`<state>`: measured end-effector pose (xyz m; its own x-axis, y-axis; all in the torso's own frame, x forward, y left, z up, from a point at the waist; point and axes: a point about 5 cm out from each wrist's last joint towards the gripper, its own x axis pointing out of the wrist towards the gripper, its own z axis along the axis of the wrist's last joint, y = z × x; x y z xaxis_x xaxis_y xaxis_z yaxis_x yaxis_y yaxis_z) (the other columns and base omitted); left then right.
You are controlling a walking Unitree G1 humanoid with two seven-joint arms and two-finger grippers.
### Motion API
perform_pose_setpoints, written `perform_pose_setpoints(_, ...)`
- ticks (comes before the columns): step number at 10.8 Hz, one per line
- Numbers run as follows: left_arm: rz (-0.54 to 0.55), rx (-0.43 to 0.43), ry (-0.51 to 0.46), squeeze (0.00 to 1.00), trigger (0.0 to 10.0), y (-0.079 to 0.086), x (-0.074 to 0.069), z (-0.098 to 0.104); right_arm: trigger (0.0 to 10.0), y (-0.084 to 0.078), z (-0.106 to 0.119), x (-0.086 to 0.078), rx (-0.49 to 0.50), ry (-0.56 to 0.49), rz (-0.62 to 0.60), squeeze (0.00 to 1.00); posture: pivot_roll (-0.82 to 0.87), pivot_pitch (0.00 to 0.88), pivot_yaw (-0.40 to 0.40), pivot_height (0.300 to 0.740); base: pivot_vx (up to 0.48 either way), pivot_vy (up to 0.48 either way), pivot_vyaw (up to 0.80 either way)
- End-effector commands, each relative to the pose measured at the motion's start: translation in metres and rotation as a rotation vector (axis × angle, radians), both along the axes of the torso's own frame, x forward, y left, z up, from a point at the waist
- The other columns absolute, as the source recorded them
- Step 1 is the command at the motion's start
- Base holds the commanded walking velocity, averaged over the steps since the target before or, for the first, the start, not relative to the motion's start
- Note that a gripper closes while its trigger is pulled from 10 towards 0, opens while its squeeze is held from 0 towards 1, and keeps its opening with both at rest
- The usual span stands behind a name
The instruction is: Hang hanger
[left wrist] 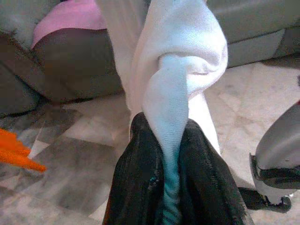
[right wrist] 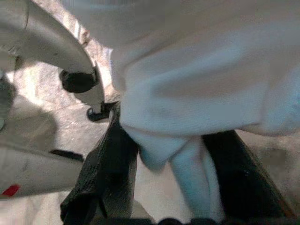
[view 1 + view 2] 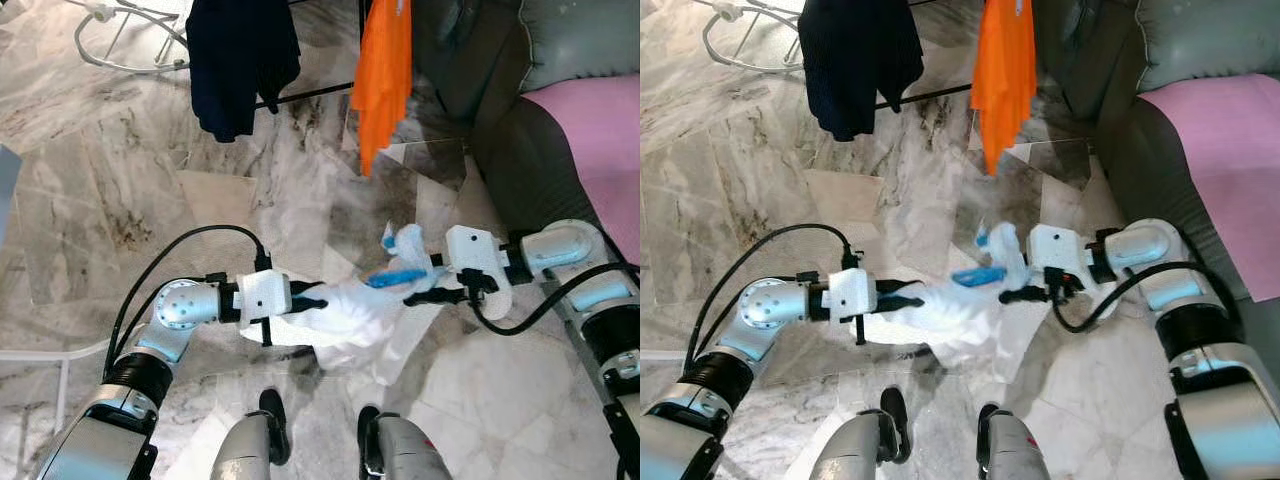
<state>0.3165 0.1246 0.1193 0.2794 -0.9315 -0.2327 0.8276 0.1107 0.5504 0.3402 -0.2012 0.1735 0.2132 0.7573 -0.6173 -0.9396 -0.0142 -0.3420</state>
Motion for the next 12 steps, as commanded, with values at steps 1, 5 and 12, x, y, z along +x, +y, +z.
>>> perform_pose_setpoints(1,-0.014,0.014,-0.005,0.0,0.0,0.003,-0.003,-0.002,0.0,-0.008,-0.002,-0.005,-0.063,0.053,0.04,0.0,-0.16,0.339,0.039,0.74,0.0,0.0,0.0)
perform_pose_setpoints(5,0.014,0.02,-0.009,0.0,0.0,0.005,-0.001,-0.004,0.0,-0.012,-0.001,-0.005,-0.04,0.027,-0.001,0.0,-0.17,0.339,0.04,0.74,0.0,0.0,0.0)
perform_pose_setpoints(12,0.285,0.039,-0.184,0.0,4.9,0.007,0.02,0.001,0.0,0.004,-0.037,-0.005,0.101,-0.088,-0.236,0.0,-0.17,0.33,0.051,0.74,0.0,0.0,0.0)
